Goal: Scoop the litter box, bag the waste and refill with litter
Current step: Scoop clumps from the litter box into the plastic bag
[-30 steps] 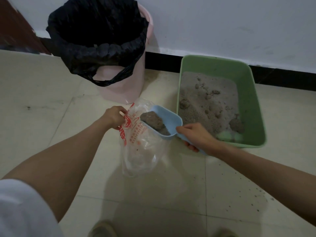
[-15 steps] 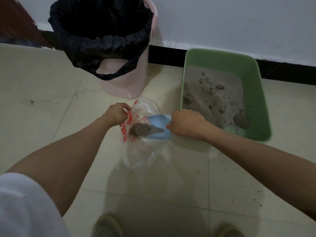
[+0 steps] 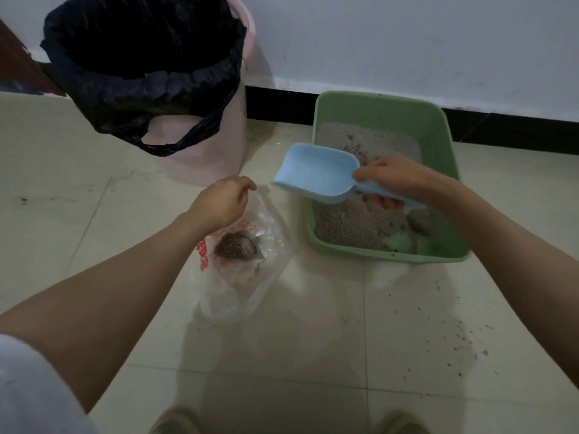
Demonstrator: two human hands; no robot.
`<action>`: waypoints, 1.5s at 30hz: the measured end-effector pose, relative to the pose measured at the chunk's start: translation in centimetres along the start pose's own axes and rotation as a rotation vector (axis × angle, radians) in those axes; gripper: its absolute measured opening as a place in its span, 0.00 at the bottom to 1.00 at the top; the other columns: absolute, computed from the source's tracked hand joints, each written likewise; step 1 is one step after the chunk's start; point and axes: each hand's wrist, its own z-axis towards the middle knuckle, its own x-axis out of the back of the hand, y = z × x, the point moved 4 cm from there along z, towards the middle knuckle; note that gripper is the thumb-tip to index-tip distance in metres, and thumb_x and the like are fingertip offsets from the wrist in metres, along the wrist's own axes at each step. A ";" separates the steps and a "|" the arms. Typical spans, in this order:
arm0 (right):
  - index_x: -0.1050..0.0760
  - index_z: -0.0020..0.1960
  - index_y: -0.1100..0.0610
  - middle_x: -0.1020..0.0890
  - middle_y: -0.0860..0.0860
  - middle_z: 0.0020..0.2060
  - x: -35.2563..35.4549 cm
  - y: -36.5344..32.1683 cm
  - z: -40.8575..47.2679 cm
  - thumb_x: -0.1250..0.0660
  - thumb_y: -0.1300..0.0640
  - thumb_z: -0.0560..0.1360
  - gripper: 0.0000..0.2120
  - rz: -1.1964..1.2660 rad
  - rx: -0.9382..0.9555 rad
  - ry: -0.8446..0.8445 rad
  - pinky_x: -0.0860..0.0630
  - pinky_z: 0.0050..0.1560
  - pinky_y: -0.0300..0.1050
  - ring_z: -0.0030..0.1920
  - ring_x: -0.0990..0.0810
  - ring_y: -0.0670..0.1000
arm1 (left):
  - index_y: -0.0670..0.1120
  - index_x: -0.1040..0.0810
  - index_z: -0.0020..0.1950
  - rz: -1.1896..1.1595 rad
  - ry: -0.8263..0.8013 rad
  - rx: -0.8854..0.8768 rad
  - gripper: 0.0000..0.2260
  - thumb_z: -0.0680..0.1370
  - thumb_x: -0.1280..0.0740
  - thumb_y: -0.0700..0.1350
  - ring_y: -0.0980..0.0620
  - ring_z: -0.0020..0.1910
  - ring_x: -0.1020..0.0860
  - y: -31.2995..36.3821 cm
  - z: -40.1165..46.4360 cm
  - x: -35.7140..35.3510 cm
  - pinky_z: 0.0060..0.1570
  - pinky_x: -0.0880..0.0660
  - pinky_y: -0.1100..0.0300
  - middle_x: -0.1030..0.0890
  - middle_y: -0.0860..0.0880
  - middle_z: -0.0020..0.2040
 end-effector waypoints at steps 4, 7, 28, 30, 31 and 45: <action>0.25 0.43 0.60 0.26 0.53 0.29 2.9 4.5 0.1 0.40 0.51 0.78 0.13 0.170 -0.110 0.174 0.34 0.23 0.36 0.24 0.31 0.48 | 0.44 0.36 0.71 -0.024 -0.029 -0.124 0.19 0.81 0.45 0.45 0.46 0.71 0.36 4.0 0.9 -1.8 0.68 0.42 0.58 0.36 0.44 0.73; 0.27 0.40 0.61 0.28 0.54 0.28 3.6 7.3 0.6 0.39 0.52 0.77 0.13 0.115 -0.194 0.277 0.36 0.27 0.38 0.26 0.33 0.50 | 0.44 0.54 0.76 0.018 -0.182 -0.130 0.26 0.82 0.50 0.51 0.49 0.76 0.54 6.6 2.0 -4.0 0.73 0.55 0.58 0.55 0.47 0.78; 0.35 0.30 0.58 0.29 0.51 0.27 0.8 4.8 7.9 0.41 0.56 0.73 0.14 -0.438 -0.153 0.293 0.33 0.30 0.39 0.26 0.32 0.50 | 0.45 0.65 0.75 0.148 -0.282 -0.094 0.29 0.81 0.53 0.55 0.51 0.75 0.62 7.8 3.1 -8.3 0.74 0.56 0.51 0.65 0.49 0.76; 0.38 0.28 0.57 0.33 0.51 0.25 1.2 4.9 8.2 0.39 0.54 0.72 0.16 -0.538 -0.060 0.362 0.38 0.28 0.37 0.25 0.36 0.50 | 0.45 0.65 0.75 0.141 -0.283 -0.094 0.29 0.81 0.53 0.55 0.51 0.75 0.62 7.9 3.1 -8.3 0.74 0.56 0.51 0.65 0.48 0.76; 0.39 0.28 0.57 0.35 0.51 0.24 1.3 5.0 8.3 0.39 0.54 0.72 0.17 -0.561 -0.018 0.378 0.39 0.27 0.37 0.24 0.37 0.50 | 0.45 0.65 0.75 0.139 -0.284 -0.094 0.29 0.81 0.53 0.55 0.51 0.75 0.62 7.9 3.2 -8.3 0.74 0.56 0.51 0.65 0.48 0.76; 0.33 0.30 0.59 0.33 0.50 0.24 2.9 4.6 8.1 0.44 0.52 0.77 0.19 -0.717 0.040 0.427 0.34 0.34 0.40 0.25 0.36 0.48 | 0.45 0.66 0.75 0.138 -0.313 -0.099 0.30 0.81 0.53 0.56 0.52 0.75 0.63 7.8 3.1 -8.2 0.75 0.56 0.51 0.66 0.49 0.76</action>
